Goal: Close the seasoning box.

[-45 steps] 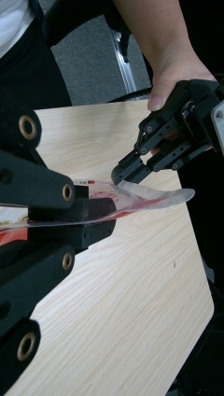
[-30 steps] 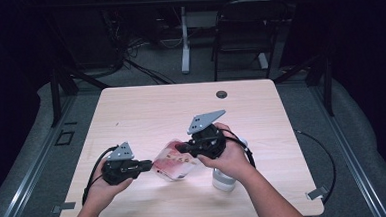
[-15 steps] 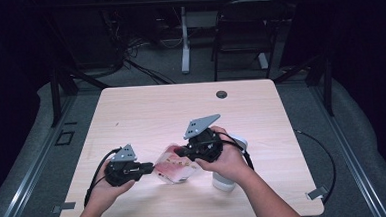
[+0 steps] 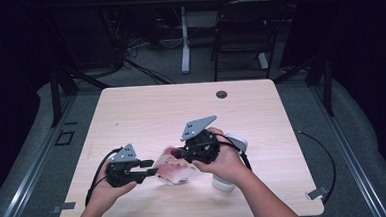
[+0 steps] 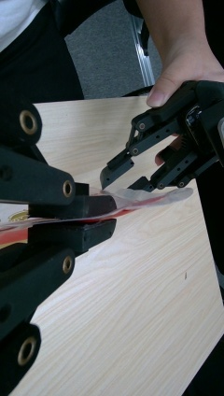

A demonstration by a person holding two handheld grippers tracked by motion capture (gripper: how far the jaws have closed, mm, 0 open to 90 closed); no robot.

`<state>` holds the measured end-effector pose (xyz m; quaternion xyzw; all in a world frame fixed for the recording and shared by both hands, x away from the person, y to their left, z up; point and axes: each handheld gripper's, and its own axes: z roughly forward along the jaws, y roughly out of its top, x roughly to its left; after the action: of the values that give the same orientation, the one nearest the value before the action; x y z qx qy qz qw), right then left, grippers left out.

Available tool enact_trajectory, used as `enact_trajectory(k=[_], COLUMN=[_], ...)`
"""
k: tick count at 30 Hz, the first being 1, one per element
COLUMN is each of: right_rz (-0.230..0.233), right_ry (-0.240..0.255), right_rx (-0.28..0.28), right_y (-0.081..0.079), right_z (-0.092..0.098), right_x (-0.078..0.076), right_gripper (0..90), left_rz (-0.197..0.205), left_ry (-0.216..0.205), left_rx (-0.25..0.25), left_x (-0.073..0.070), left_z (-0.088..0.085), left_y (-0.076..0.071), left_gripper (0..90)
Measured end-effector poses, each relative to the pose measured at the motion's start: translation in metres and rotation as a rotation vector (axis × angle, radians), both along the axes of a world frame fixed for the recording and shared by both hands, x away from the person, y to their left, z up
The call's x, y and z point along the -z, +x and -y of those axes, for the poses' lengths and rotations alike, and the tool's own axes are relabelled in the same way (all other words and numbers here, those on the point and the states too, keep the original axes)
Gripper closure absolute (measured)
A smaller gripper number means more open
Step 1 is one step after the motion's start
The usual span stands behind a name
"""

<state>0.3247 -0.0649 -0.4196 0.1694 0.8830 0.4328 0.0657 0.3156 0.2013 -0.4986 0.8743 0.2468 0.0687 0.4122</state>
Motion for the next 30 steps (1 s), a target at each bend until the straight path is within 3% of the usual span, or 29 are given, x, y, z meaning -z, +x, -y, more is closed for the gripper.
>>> enact_trajectory(k=[19, 30], right_rz=[-0.017, -0.017], right_ry=[0.009, 0.006], right_rx=[-0.04, -0.045], right_y=[-0.002, -0.001], right_z=[-0.006, -0.01], right_x=[0.0, 0.001], right_gripper=[83.6, 82.9], left_rz=[0.03, 0.059], left_ry=[-0.031, -0.019], left_rx=[0.032, 0.053], left_x=[-0.012, -0.014], left_z=[0.006, 0.003], left_y=[-0.006, -0.009], left_gripper=[60.6, 80.6])
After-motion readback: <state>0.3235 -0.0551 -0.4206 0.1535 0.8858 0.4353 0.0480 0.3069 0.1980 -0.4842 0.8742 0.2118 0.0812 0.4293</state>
